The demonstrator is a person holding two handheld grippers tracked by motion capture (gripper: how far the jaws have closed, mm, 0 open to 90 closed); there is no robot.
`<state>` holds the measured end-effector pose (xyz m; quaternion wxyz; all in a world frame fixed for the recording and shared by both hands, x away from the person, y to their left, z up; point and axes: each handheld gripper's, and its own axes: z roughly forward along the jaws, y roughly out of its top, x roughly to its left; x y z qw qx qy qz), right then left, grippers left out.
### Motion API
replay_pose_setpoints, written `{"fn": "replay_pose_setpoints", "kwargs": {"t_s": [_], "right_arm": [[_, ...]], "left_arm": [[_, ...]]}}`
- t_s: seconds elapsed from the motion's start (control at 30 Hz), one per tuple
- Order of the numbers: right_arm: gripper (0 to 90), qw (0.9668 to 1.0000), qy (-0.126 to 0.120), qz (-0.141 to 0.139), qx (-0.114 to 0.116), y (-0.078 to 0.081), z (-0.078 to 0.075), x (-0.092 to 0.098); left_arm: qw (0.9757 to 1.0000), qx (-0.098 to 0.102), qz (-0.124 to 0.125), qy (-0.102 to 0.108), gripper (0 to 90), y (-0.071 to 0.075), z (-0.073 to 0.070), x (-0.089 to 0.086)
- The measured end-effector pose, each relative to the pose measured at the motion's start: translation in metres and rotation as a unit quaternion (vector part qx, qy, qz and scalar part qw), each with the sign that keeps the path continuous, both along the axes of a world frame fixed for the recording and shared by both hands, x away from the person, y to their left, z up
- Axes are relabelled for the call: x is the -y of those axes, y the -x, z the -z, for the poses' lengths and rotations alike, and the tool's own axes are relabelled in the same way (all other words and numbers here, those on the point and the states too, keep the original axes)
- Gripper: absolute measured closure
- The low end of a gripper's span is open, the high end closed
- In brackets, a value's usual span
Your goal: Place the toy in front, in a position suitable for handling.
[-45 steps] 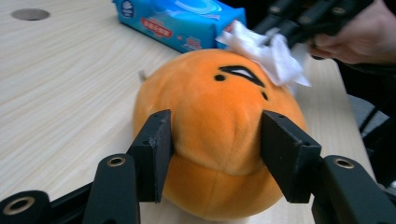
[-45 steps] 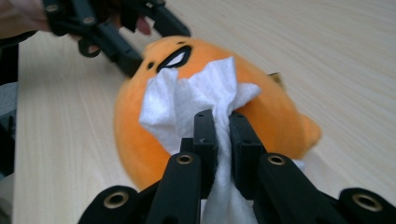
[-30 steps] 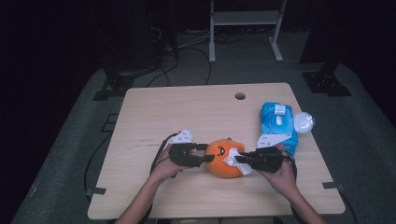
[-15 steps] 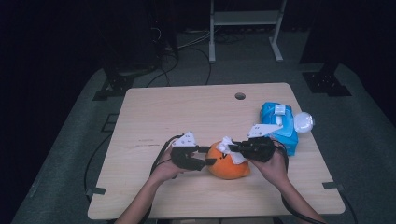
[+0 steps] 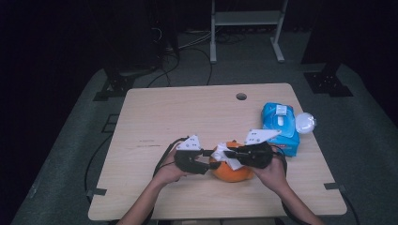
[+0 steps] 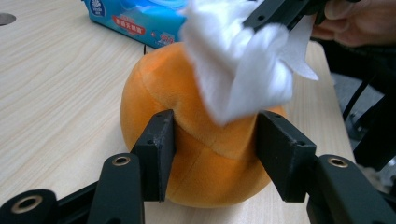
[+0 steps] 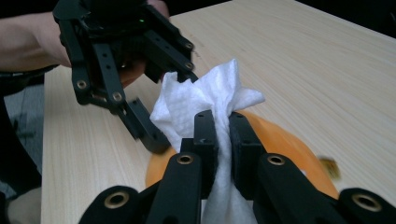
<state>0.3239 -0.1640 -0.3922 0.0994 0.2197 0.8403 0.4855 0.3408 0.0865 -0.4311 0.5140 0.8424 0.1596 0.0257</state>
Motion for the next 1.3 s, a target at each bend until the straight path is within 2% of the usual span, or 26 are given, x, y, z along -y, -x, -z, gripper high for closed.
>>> {"fn": "replay_pose_setpoints", "kwargs": {"t_s": [0.07, 0.13, 0.2, 0.27, 0.3, 0.33, 0.37, 0.47, 0.6, 0.63, 0.67, 0.7, 0.73, 0.77, 0.8, 0.83, 0.93, 1.07, 1.1, 1.2, 1.23, 1.27, 1.3], "right_arm": [[82.6, 0.9999, 0.010, 0.001, 0.005, -0.002, -0.001, -0.003], [82.6, 0.9998, 0.014, 0.009, 0.004, -0.008, 0.000, -0.002], [82.6, 0.9993, 0.019, 0.031, 0.002, -0.016, 0.002, 0.006], [82.6, 0.9990, 0.009, 0.042, -0.016, -0.020, 0.009, 0.016], [82.6, 0.9986, -0.001, 0.045, -0.028, -0.019, 0.014, 0.021], [82.6, 0.9986, -0.001, 0.045, -0.028, -0.019, 0.014, 0.021], [82.6, 0.9984, -0.008, 0.046, -0.032, -0.015, 0.019, 0.024], [82.7, 0.9983, -0.015, 0.045, -0.033, -0.008, 0.021, 0.026], [82.7, 0.9984, -0.010, 0.040, -0.038, -0.001, 0.022, 0.025], [82.6, 0.9985, -0.007, 0.035, -0.040, 0.002, 0.018, 0.026], [82.6, 0.9985, -0.007, 0.035, -0.040, 0.002, 0.018, 0.026], [82.6, 0.9987, -0.009, 0.034, -0.038, 0.002, 0.015, 0.025], [82.6, 0.9989, -0.012, 0.030, -0.035, 0.002, 0.011, 0.024], [82.6, 0.9994, -0.010, 0.020, -0.026, 0.002, 0.005, 0.017], [82.6, 0.9996, -0.005, 0.015, -0.022, 0.001, 0.003, 0.012], [82.6, 0.9998, 0.003, 0.009, -0.017, -0.001, 0.002, 0.007], [82.6, 0.9998, 0.010, 0.007, -0.017, -0.006, 0.002, 0.002], [82.6, 0.9992, 0.006, 0.026, -0.029, -0.019, 0.008, 0.009], [82.7, 0.9986, 0.000, 0.041, -0.034, -0.022, 0.011, 0.018], [82.6, 0.9979, -0.005, 0.050, -0.042, -0.023, 0.014, 0.027], [82.7, 0.9974, -0.011, 0.054, -0.048, -0.021, 0.017, 0.033], [82.7, 0.9974, -0.011, 0.054, -0.048, -0.021, 0.017, 0.033], [82.7, 0.9973, -0.013, 0.054, -0.048, -0.018, 0.019, 0.035]], "left_arm": [[0.9999, 0.010, -0.001, -0.011, 47.3, 0.001, 0.000, 0.000], [0.9999, 0.009, -0.005, -0.012, 47.2, 0.000, 0.002, -0.002], [0.9999, 0.003, -0.007, -0.012, 47.1, -0.002, 0.003, -0.004], [0.9999, -0.006, -0.008, -0.004, 46.1, -0.004, 0.004, -0.006], [0.9996, -0.025, -0.005, 0.014, 43.2, -0.005, 0.002, -0.008], [0.9996, -0.025, -0.005, 0.014, 41.6, -0.005, 0.002, -0.008], [0.9988, -0.040, -0.009, 0.027, 40.9, -0.005, -0.001, -0.007], [0.9987, -0.043, -0.009, 0.027, 42.2, -0.003, -0.001, -0.004], [0.9998, -0.018, -0.002, 0.003, 45.8, 0.002, -0.001, 0.002], [1.0000, 0.001, 0.003, -0.007, 46.7, 0.006, -0.002, 0.005], [1.0000, 0.001, 0.003, -0.007, 46.7, 0.006, -0.002, 0.005], [0.9999, 0.010, 0.005, -0.012, 46.7, 0.007, -0.003, 0.006], [0.9997, 0.017, 0.006, -0.014, 46.7, 0.008, -0.003, 0.008], [0.9990, 0.034, 0.009, -0.026, 46.9, 0.011, -0.004, 0.010], [0.9990, 0.034, 0.009, -0.026, 46.9, 0.011, -0.004, 0.010], [0.9976, 0.054, 0.015, -0.040, 46.9, 0.015, -0.004, 0.013], [0.9970, 0.061, 0.015, -0.046, 47.1, 0.016, -0.003, 0.014], [0.9982, 0.048, 0.011, -0.033, 47.5, 0.013, 0.001, 0.011], [0.9986, 0.043, 0.011, -0.029, 47.8, 0.011, 0.002, 0.009], [0.9989, 0.037, 0.011, -0.024, 47.1, 0.010, 0.003, 0.008], [0.9995, 0.026, 0.013, -0.015, 45.5, 0.008, 0.002, 0.007], [0.9995, 0.026, 0.013, -0.015, 43.2, 0.008, 0.002, 0.007], [0.9998, 0.013, 0.014, -0.003, 43.2, 0.007, 0.000, 0.005]]}}
